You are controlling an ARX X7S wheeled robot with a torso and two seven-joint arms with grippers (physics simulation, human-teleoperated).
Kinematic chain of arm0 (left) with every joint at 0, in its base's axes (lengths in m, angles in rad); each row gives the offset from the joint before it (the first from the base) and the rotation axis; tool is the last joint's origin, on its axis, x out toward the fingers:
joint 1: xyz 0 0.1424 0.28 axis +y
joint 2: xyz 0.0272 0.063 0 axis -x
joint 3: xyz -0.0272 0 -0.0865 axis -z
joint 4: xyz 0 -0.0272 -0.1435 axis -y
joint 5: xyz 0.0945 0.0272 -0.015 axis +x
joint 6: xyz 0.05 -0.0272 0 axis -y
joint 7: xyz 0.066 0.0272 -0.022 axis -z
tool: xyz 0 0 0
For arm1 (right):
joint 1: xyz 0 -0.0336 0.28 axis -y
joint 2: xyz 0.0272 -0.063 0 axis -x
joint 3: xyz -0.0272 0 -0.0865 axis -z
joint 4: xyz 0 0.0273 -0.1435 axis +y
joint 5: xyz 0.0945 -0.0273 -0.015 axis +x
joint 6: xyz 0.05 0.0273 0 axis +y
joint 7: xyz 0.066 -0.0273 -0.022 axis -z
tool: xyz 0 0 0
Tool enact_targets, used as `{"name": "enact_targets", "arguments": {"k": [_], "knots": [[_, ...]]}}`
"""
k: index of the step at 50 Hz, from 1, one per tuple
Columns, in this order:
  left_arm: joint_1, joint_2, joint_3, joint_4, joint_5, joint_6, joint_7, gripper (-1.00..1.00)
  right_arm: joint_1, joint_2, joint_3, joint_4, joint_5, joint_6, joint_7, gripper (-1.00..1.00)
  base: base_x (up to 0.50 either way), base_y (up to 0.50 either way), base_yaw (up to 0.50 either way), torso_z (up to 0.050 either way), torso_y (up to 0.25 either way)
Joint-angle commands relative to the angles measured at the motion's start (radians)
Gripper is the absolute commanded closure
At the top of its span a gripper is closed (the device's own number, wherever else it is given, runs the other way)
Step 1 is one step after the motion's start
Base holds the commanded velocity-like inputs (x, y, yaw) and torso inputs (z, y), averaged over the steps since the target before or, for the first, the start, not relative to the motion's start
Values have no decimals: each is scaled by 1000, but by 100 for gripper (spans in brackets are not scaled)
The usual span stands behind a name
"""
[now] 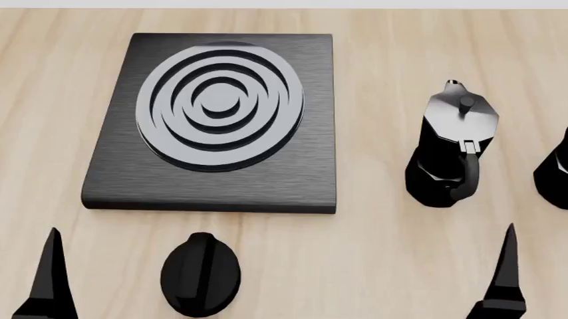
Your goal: Put the right moka pot on the stove.
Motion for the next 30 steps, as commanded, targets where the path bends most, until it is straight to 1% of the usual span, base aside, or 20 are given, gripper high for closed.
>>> {"name": "enact_targets", "arguments": {"k": [1, 8, 10, 13, 30], "knots": [[0, -5, 7, -2, 1, 4, -6, -100, -13, 23, 47, 49, 38, -24, -47, -100, 0, 0, 0, 0, 0], [-1, -8, 7, -4, -5, 6, -8, -100, -10, 30, 74, 106, 58, -34, -70, -100, 0, 0, 0, 0, 0], [-6, -10, 7, 0, -8, -2, -13, -100, -3, 48, 96, 94, 96, -5, -56, -100, 0, 0, 0, 0, 0], [-7, -11, 11, -2, -5, 0, -13, -100, -9, 33, 96, 128, 67, -38, -72, -100, 0, 0, 0, 0, 0], [-10, -17, 21, -3, -2, 1, -19, -100, 15, 58, 109, 194, 70, -17, -76, -100, 0, 0, 0, 0, 0]]}}
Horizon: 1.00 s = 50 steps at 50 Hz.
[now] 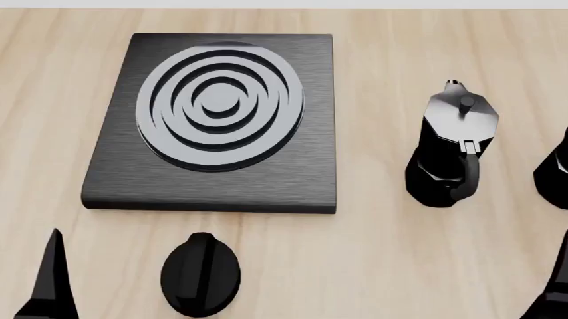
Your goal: Put the right moka pot on the stove.
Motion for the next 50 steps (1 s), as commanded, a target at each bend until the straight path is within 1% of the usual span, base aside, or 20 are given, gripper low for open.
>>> {"name": "enact_targets", "arguments": {"k": [1, 22, 39, 43, 50], "knots": [[-4, -4, 8, 0, 2, -2, -6, -100, 18, 18, 13, 39, 6, 13, -2, -100, 0, 0, 0, 0, 0], [-9, -10, 7, -2, -11, -7, -20, -100, 138, 37, 1, 196, 21, 53, 0, -100, 0, 0, 0, 0, 0], [-11, -14, 13, -3, -13, -1, -24, -100, 272, 49, -62, 286, 4, 109, 23, -100, 0, 0, 0, 0, 0], [-7, -15, 15, -5, -8, 5, -24, -100, 300, 49, -94, 308, -28, 115, 32, -100, 0, 0, 0, 0, 0], [-9, -17, 18, -1, -7, 2, -29, -100, 339, 52, -100, 339, -19, 130, 29, -100, 0, 0, 0, 0, 0]]}}
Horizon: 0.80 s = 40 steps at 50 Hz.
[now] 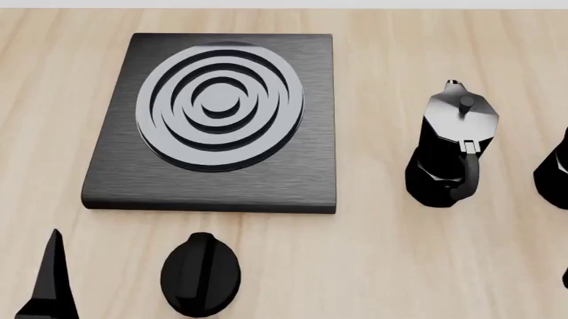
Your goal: Put the right moka pot on the stove.
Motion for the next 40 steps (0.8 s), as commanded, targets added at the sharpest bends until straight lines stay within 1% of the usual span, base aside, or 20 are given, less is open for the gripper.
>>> {"name": "enact_targets", "arguments": {"k": [1, 19, 32, 40], "knots": [[-1, -3, 3, 2, 1, 1, -5, -100, 74, 3, -37, 59, -13, 27, 5, -100, 0, 0, 0, 0, 0], [-1, -8, 18, 0, 18, 7, -11, -100, 199, -14, -115, 182, -51, 52, -12, -100, 0, 0, 0, 0, 0], [-4, -11, 24, 1, 21, 6, -17, -100, 246, -20, -138, 236, -67, 52, -23, -100, 0, 0, 0, 0, 0], [-2, -15, 26, 3, 20, 9, -19, -100, 313, -38, -189, 304, -104, 53, -36, -100, 0, 0, 0, 0, 0]]}}
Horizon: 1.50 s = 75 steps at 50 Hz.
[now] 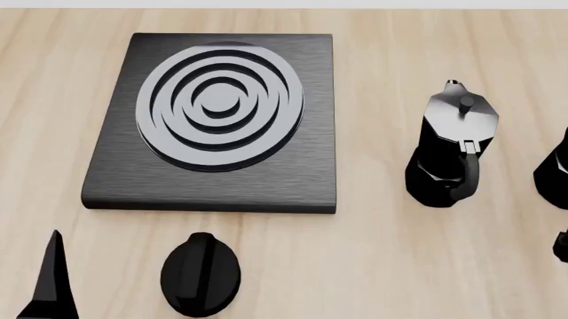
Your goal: Put the right moka pot on the stove.
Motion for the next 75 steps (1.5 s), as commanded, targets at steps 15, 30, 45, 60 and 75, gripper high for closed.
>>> {"name": "enact_targets", "arguments": {"k": [15, 30, 45, 60, 75], "knots": [[-1, -8, 12, -6, 10, 8, -6, -100, 237, -44, -113, 314, -101, -69, -102, -100, 0, 0, 0, 0, 0], [2, -10, 10, -11, 8, 22, -9, -100, 300, -79, -142, 411, -129, -102, -123, -100, 0, 0, 0, 0, 0], [-2, -13, 14, -7, 6, 19, -16, -100, 321, -108, -158, 509, -154, -155, -144, -100, 0, 0, 0, 0, 0], [-4, -17, 18, -4, 3, 17, -23, -100, 282, -83, -141, 410, -131, -117, -121, 100, 0, 0, 0, 0, 0], [-9, -21, 21, -2, -1, 13, -30, -100, 96, -10, -5, 67, -4, 13, 4, 100, 0, 0, 0, 0, 0]]}}
